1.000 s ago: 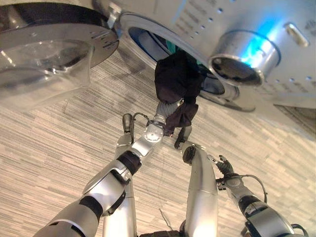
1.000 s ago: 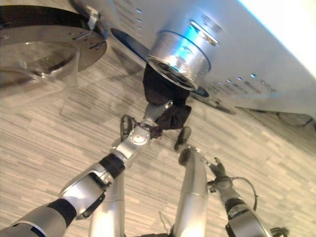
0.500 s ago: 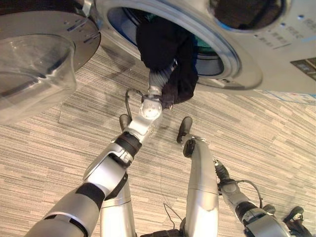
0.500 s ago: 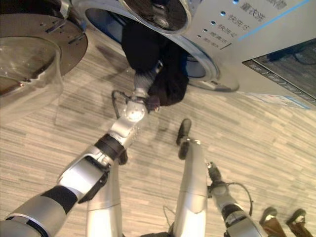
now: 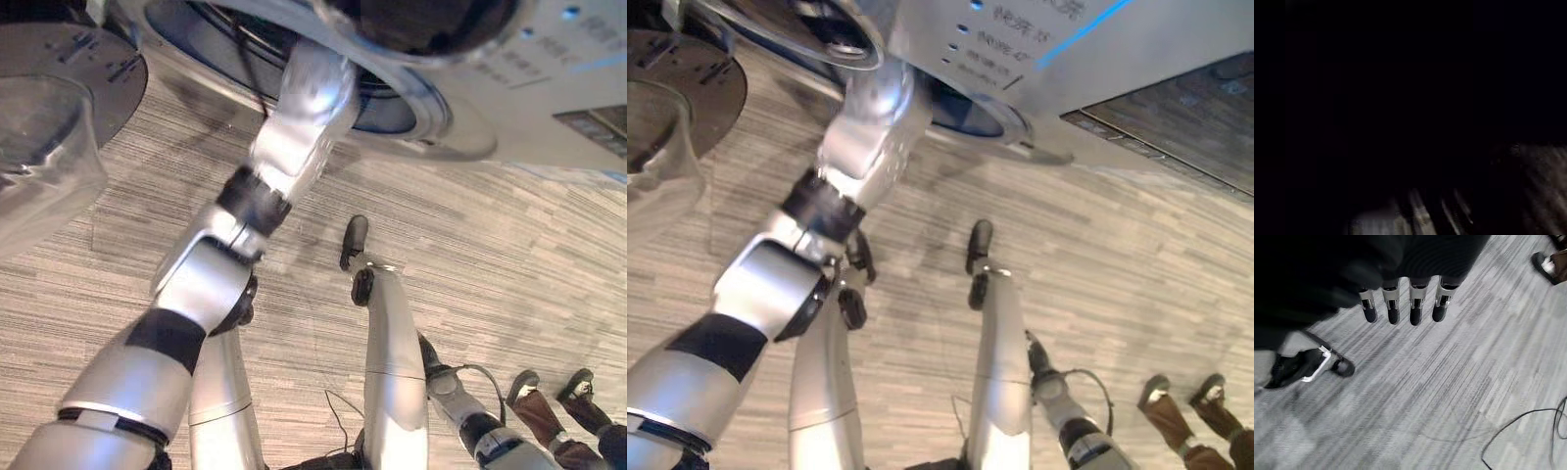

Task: Grab the laundry basket,head to the washer,open it,put in the laundry and shut it.

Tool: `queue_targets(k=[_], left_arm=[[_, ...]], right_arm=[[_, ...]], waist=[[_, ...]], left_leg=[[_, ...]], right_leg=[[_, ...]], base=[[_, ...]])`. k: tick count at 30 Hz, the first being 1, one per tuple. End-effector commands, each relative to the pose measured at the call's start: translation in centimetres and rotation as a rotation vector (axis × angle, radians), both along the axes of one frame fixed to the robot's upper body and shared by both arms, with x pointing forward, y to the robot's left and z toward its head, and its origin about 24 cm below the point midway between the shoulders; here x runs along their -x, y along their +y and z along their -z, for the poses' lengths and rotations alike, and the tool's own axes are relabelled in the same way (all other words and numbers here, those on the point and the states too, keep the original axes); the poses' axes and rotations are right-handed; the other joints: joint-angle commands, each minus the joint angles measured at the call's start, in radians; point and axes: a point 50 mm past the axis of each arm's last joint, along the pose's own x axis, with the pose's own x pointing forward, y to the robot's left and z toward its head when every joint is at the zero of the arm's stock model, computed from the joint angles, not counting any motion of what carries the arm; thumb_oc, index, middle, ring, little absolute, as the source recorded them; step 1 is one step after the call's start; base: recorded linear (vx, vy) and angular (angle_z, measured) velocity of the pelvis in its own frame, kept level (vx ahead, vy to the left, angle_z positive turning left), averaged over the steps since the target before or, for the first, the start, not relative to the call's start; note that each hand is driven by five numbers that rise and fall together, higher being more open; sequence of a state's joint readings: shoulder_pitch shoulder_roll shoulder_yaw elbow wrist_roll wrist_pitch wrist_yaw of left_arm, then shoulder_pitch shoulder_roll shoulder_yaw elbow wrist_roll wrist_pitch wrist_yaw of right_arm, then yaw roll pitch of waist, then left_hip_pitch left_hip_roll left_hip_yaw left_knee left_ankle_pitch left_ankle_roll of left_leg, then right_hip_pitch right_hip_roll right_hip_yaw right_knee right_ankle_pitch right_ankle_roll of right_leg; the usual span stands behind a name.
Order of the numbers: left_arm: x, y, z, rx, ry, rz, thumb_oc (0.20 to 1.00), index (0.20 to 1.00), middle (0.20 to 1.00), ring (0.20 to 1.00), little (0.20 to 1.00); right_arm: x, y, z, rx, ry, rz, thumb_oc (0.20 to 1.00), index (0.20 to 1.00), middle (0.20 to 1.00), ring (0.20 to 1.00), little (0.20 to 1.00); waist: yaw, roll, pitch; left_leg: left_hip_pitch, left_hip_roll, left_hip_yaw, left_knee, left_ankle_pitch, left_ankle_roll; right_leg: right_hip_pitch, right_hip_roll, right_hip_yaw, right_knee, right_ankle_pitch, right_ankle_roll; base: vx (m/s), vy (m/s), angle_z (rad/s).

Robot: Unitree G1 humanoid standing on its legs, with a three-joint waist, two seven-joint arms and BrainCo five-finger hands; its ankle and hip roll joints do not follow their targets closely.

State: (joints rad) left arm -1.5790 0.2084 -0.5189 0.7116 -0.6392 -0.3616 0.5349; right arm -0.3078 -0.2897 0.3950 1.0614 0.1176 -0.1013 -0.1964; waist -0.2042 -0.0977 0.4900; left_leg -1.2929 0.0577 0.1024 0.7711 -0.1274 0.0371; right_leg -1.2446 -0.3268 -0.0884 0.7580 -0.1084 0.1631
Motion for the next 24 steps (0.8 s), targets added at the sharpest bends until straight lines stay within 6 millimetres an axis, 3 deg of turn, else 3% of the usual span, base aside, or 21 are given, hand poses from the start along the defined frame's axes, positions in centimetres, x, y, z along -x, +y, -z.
queue_targets(k=[1, 3, 4, 5, 9, 11, 13, 14, 16, 18, 24], left_arm=[[8.8, -4.5, -6.8, 0.190, -0.269, 0.496, 0.200, 0.200, 0.200, 0.200, 0.200], [8.9, -3.9, -6.6, 0.176, -0.287, 0.518, 0.200, 0.200, 0.200, 0.200, 0.200], [8.5, -3.8, -6.1, 0.139, -0.277, 0.500, 0.539, 0.539, 0.539, 0.539, 0.539], [7.7, -4.0, -5.5, 0.095, -0.250, 0.483, 1.000, 1.000, 1.000, 1.000, 1.000], [0.6, -2.4, -1.5, -0.329, -0.040, 0.105, 1.000, 1.000, 1.000, 1.000, 1.000], [-2.1, -0.4, 0.2, -0.664, -0.023, -0.225, 1.000, 1.000, 1.000, 1.000, 1.000], [-4.0, 1.1, 2.0, -0.879, 0.028, -0.410, 1.000, 1.000, 1.000, 1.000, 1.000], [-4.0, 1.1, 2.0, -0.880, 0.027, -0.411, 1.000, 1.000, 1.000, 1.000, 1.000], [-5.1, 1.3, 3.5, -1.124, 0.008, -0.603, 1.000, 1.000, 1.000, 1.000, 1.000], [-4.8, 0.4, 3.9, -1.224, -0.064, -0.668, 1.000, 1.000, 1.000, 1.000, 1.000], [-4.3, -0.9, 7.8, -1.338, -0.120, -0.615, 1.000, 1.000, 1.000, 1.000, 1.000]], right_arm=[[5.4, -2.3, 2.9, 0.039, 0.181, 0.057, 1.000, 1.000, 1.000, 1.000, 1.000], [5.6, -2.8, 2.8, 0.043, 0.180, 0.071, 1.000, 1.000, 1.000, 1.000, 1.000], [5.6, -2.9, 2.8, 0.044, 0.183, 0.069, 1.000, 1.000, 1.000, 1.000, 1.000], [5.8, -2.9, 2.9, 0.043, 0.187, 0.061, 1.000, 1.000, 1.000, 1.000, 1.000], [5.8, -2.4, 3.0, -0.018, 0.197, 0.068, 1.000, 1.000, 1.000, 1.000, 1.000], [5.2, -2.2, 2.8, -0.053, 0.185, 0.068, 1.000, 1.000, 1.000, 1.000, 1.000], [4.0, -1.7, 2.4, -0.077, 0.168, 0.059, 1.000, 1.000, 1.000, 1.000, 1.000], [4.0, -1.7, 2.4, -0.077, 0.168, 0.059, 1.000, 1.000, 1.000, 1.000, 1.000], [2.7, -1.3, 1.9, -0.088, 0.160, 0.046, 1.000, 1.000, 1.000, 1.000, 1.000], [2.2, -1.0, 1.8, -0.086, 0.159, 0.033, 1.000, 1.000, 1.000, 1.000, 1.000], [2.2, -0.3, 2.0, -0.103, 0.169, 0.028, 1.000, 1.000, 1.000, 1.000, 1.000]], waist=[[-0.022, 0.045, -0.153], [-0.019, 0.053, -0.162], [-0.015, 0.058, -0.167], [-0.012, 0.063, -0.174], [0.020, 0.092, -0.192], [0.038, 0.107, -0.196], [0.051, 0.110, -0.197], [0.051, 0.109, -0.197], [0.069, 0.110, -0.198], [0.082, 0.107, -0.194], [0.111, 0.099, -0.171]], left_leg=[[-0.085, -0.028, -0.099, -0.088, 0.006, -0.030], [-0.083, -0.026, -0.097, -0.102, 0.012, -0.032], [-0.082, -0.026, -0.097, -0.103, 0.013, -0.030], [-0.085, -0.025, -0.095, -0.099, 0.012, -0.029], [-0.097, -0.029, -0.103, -0.091, 0.017, -0.019], [-0.101, -0.031, -0.105, -0.096, 0.022, -0.015], [-0.098, -0.033, -0.106, -0.105, 0.024, -0.015], [-0.098, -0.033, -0.106, -0.106, 0.024, -0.015], [-0.089, -0.034, -0.105, -0.124, 0.028, -0.017], [-0.076, -0.034, -0.106, -0.139, 0.031, -0.018], [-0.008, -0.027, -0.118, -0.194, 0.045, -0.027]], right_leg=[[-0.056, 0.017, -0.039, -0.101, 0.056, -0.008], [-0.060, 0.024, -0.040, -0.111, 0.062, -0.005], [-0.064, 0.027, -0.039, -0.111, 0.065, -0.005], [-0.069, 0.028, -0.037, -0.109, 0.066, -0.005], [-0.082, 0.029, -0.039, -0.096, 0.063, -0.014], [-0.088, 0.027, -0.039, -0.091, 0.062, -0.019], [-0.087, 0.024, -0.041, -0.090, 0.061, -0.022], [-0.087, 0.024, -0.042, -0.090, 0.061, -0.022], [-0.083, 0.024, -0.044, -0.096, 0.063, -0.022], [-0.070, 0.024, -0.050, -0.106, 0.065, -0.020], [0.011, 0.024, -0.074, -0.169, 0.076, -0.016]], base=[[0.04, -0.062, 0.06], [0.04, -0.027, 0.05], [0.03, 0.006, -0.04], [0.02, 0.001, -0.05], [0.00, -0.014, -0.06], [-0.01, -0.008, 0.03], [-0.01, -0.019, 0.11], [-0.01, -0.021, 0.10], [-0.01, -0.042, 0.09], [-0.02, -0.041, 0.09], [-0.04, -0.036, 0.07]])
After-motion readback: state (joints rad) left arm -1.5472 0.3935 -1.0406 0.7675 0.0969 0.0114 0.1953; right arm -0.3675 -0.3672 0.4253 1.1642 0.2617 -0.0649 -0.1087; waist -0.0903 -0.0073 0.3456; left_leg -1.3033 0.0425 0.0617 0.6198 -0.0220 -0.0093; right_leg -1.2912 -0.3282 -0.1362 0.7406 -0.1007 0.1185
